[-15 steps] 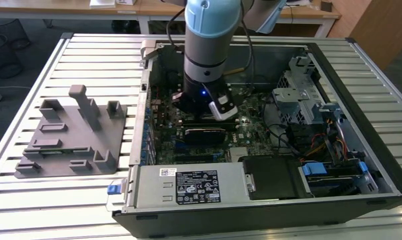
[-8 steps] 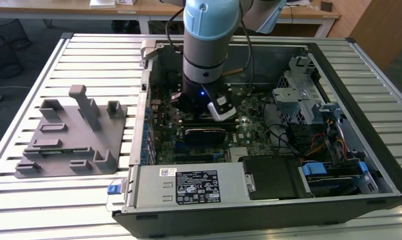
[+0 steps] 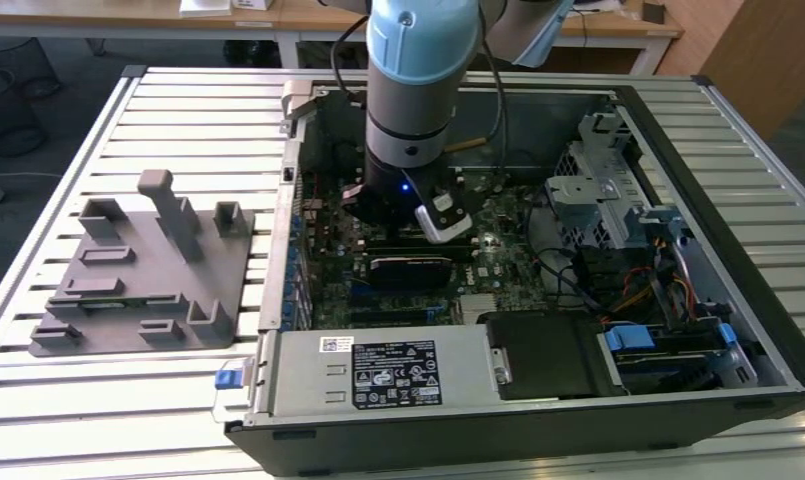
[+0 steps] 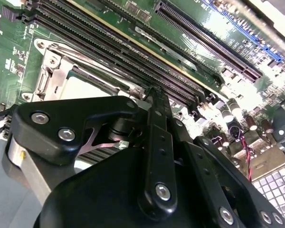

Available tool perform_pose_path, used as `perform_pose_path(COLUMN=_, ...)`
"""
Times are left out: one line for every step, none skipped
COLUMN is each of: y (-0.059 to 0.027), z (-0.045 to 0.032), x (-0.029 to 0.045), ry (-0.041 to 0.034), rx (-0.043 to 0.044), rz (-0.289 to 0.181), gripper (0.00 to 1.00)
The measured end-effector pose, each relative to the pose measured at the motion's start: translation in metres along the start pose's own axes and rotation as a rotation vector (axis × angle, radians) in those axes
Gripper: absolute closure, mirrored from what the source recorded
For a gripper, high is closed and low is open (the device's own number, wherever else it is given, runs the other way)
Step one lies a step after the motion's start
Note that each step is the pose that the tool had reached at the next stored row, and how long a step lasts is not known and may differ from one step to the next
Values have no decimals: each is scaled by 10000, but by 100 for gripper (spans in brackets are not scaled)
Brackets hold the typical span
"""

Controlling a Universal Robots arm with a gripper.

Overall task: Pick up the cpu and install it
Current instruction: 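Install the second cpu locking lever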

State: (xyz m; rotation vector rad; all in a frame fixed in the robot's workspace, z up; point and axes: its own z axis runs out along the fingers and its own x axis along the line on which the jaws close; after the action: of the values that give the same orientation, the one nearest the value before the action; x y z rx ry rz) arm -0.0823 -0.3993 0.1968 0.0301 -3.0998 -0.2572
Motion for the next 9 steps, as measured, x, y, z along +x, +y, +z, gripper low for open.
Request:
perform_pose_path(y=1, z=-10, x=1, ry=0, rx=1, rz=0, gripper=89)
perform_pose_path(y=4, z=-26, x=1, ry=1, rx=1, rz=1, gripper=89)
perform_pose_path(y=7, z=-41, x=2, ry=0, rx=1, rz=1, gripper=89)
perform_pose_path(y=9, z=-51, x=2, ry=0, rx=1, rz=1, gripper=89)
perform_pose_path(y=9, z=-58, x=2, ry=0, rx=1, rz=1, gripper=89)
perform_pose_path(y=7, z=-58, x=3, ry=0, rx=-1, rz=1, gripper=89)
perform_pose_path(y=0, z=-59, x=2, ry=0, rx=-1, rz=1, gripper=89)
perform_pose_path(y=-9, z=-62, x=3, ry=1, rx=1, rz=1, gripper=89)
perform_pose_path(y=-22, z=-63, x=3, ry=0, rx=0, rz=1, gripper=89)
